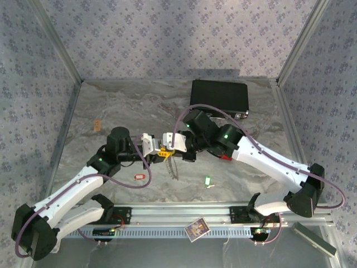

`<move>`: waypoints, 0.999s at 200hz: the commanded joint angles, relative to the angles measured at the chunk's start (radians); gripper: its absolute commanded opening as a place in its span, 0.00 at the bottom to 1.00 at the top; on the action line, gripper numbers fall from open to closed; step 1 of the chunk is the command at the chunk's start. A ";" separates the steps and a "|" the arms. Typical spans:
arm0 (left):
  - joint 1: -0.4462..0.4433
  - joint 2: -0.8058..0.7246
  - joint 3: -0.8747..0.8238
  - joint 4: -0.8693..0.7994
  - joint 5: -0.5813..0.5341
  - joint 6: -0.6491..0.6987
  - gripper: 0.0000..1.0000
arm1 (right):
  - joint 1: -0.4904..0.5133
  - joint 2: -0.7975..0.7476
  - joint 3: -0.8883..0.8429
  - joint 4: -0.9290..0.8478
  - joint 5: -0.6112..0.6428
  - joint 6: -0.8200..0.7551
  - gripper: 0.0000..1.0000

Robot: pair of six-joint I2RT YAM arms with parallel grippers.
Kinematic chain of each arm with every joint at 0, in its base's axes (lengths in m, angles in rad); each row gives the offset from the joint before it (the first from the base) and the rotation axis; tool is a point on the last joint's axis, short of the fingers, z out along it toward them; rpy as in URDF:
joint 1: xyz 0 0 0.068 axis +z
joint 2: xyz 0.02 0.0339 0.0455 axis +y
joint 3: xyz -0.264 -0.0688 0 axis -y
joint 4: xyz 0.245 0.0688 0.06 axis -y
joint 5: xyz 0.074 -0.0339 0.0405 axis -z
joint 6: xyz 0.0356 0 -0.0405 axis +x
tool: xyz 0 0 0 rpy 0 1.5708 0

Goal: Put the keys on the keyring

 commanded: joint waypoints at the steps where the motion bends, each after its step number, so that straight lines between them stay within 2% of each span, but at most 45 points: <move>1: -0.007 0.005 0.039 -0.007 0.038 0.022 0.04 | 0.008 0.008 0.046 -0.030 0.016 -0.023 0.00; 8: -0.007 0.005 0.039 -0.012 0.039 0.026 0.00 | 0.007 0.006 0.046 -0.028 0.007 -0.022 0.00; 31: -0.006 0.000 0.032 -0.014 0.044 0.029 0.00 | -0.024 -0.027 0.016 0.002 -0.081 -0.013 0.00; 40: -0.007 -0.002 0.027 -0.004 0.050 0.025 0.00 | -0.048 -0.053 -0.019 0.047 -0.127 0.009 0.13; 48: -0.007 -0.006 0.016 0.017 0.057 0.015 0.00 | -0.076 -0.085 -0.066 0.111 -0.180 0.035 0.20; 65: -0.006 -0.013 -0.019 0.116 0.074 -0.034 0.00 | -0.144 -0.154 -0.203 0.259 -0.302 0.108 0.26; 91: -0.006 -0.013 -0.079 0.270 0.091 -0.101 0.00 | -0.211 -0.223 -0.368 0.504 -0.439 0.239 0.26; 118: -0.007 -0.011 -0.144 0.447 0.086 -0.165 0.00 | -0.216 -0.232 -0.472 0.675 -0.470 0.323 0.26; 170: -0.006 -0.005 -0.175 0.540 0.085 -0.208 0.00 | -0.211 -0.201 -0.520 0.786 -0.488 0.382 0.24; 200: -0.007 0.001 -0.176 0.554 0.091 -0.214 0.00 | -0.205 -0.188 -0.517 0.804 -0.485 0.391 0.18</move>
